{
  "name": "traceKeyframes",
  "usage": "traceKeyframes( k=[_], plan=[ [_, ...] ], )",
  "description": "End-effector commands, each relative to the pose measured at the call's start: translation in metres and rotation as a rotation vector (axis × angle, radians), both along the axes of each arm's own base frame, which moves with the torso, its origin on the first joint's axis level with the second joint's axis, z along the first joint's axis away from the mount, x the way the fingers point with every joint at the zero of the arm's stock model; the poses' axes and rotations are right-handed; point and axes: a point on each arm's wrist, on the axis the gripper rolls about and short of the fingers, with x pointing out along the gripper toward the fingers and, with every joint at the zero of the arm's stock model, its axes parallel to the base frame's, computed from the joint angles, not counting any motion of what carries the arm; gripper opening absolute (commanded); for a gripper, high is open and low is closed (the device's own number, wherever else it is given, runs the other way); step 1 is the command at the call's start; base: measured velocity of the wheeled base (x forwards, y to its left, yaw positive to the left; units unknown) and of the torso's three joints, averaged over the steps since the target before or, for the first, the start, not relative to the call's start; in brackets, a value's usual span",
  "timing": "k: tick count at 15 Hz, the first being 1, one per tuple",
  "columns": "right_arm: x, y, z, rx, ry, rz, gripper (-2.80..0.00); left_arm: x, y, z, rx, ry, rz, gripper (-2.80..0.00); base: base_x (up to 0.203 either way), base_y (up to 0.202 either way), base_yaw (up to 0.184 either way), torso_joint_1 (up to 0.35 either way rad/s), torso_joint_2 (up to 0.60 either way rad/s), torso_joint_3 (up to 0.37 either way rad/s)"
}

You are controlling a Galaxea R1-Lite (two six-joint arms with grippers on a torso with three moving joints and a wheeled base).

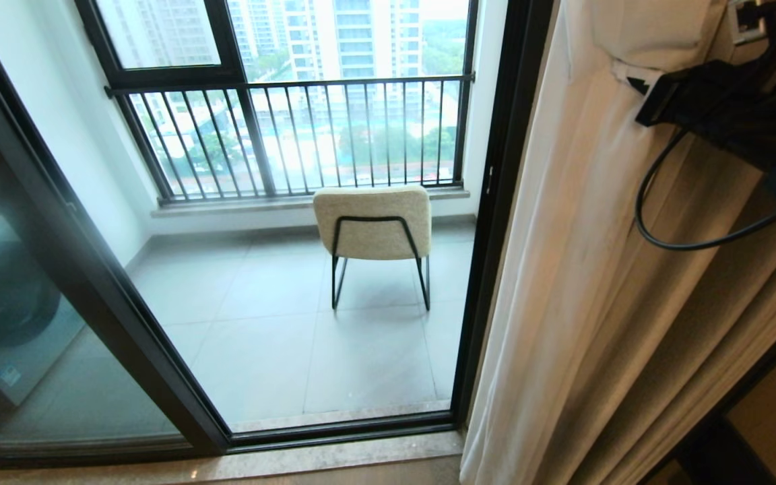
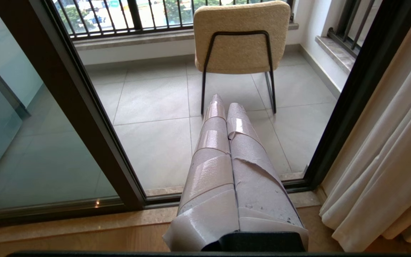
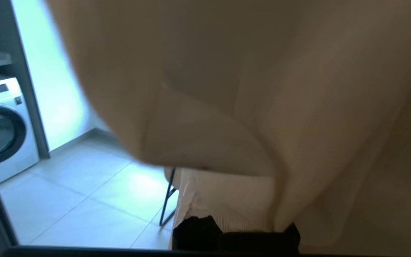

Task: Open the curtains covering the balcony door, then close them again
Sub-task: Close the inner curtains on both sides

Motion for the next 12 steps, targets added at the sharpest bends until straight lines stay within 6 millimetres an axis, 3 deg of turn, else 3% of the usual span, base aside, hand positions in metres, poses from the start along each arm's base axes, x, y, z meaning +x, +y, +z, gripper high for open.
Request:
traceKeyframes(
  k=[1, 12],
  plan=[
    [-0.011, -0.001, 0.011, 0.023, -0.048, -0.041, -2.8, 0.0, 0.0, 0.0, 0.0, 0.001, 0.0, -2.8, 0.0, 0.0, 0.0, 0.0, 0.0, 0.0],
    [-0.043, -0.008, 0.02, 0.061, -0.091, -0.124, -2.8, 0.0, 0.0, 0.0, -0.001, 0.001, 0.0, -2.8, 0.0, 0.0, 0.0, 0.0, 0.0, 0.0]
  ],
)
